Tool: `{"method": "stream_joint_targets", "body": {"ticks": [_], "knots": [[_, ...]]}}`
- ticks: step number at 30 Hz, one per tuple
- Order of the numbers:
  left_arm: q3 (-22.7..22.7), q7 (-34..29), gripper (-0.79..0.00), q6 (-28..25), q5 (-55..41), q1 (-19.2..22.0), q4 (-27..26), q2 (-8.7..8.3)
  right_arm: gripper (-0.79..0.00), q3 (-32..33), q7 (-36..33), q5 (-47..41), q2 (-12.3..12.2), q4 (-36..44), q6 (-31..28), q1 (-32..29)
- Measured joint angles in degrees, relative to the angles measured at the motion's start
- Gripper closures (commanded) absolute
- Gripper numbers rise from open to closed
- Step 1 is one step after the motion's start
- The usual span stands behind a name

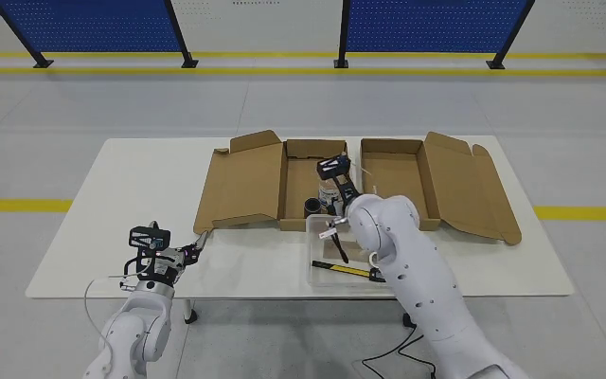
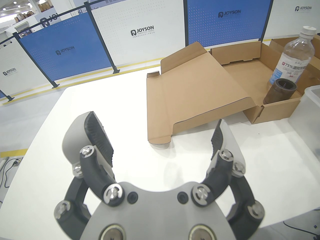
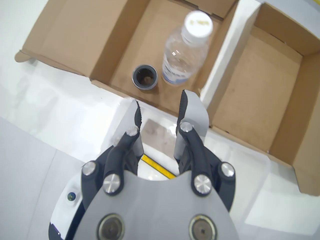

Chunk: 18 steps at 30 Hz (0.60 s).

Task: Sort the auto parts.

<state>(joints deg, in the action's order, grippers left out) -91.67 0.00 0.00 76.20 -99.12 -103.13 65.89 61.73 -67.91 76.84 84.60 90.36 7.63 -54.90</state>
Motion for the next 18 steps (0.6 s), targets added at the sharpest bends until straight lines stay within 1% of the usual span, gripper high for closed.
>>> {"method": "stream_joint_targets", "body": {"ticks": [3,7,9,12,14,18], "knots": [[0.00,0.00,-0.785,0.00,0.00,0.00,0.00,0.00,-0.299,4.23,-3.20,1.25,-1.10,4.55,-1.28,-4.57],[0.00,0.00,-0.785,0.00,0.00,0.00,0.00,0.00,-0.277,8.55,-6.04,2.46,-2.09,4.45,-2.86,-8.07],[0.00,0.00,-0.785,0.00,0.00,0.00,0.00,0.00,-0.280,9.74,-7.40,2.62,-2.34,3.63,-3.26,-8.56],[0.00,0.00,-0.785,0.00,0.00,0.00,0.00,0.00,-0.308,10.95,-8.82,2.40,-2.59,2.17,-3.74,-8.82],[0.00,0.00,-0.785,0.00,0.00,0.00,0.00,0.00,-0.289,11.15,-9.71,2.65,-2.72,0.72,-4.30,-8.70],[0.00,0.00,-0.785,0.00,0.00,0.00,0.00,0.00,-0.296,10.66,-10.83,2.84,-2.77,-2.18,-5.06,-7.92]]}}
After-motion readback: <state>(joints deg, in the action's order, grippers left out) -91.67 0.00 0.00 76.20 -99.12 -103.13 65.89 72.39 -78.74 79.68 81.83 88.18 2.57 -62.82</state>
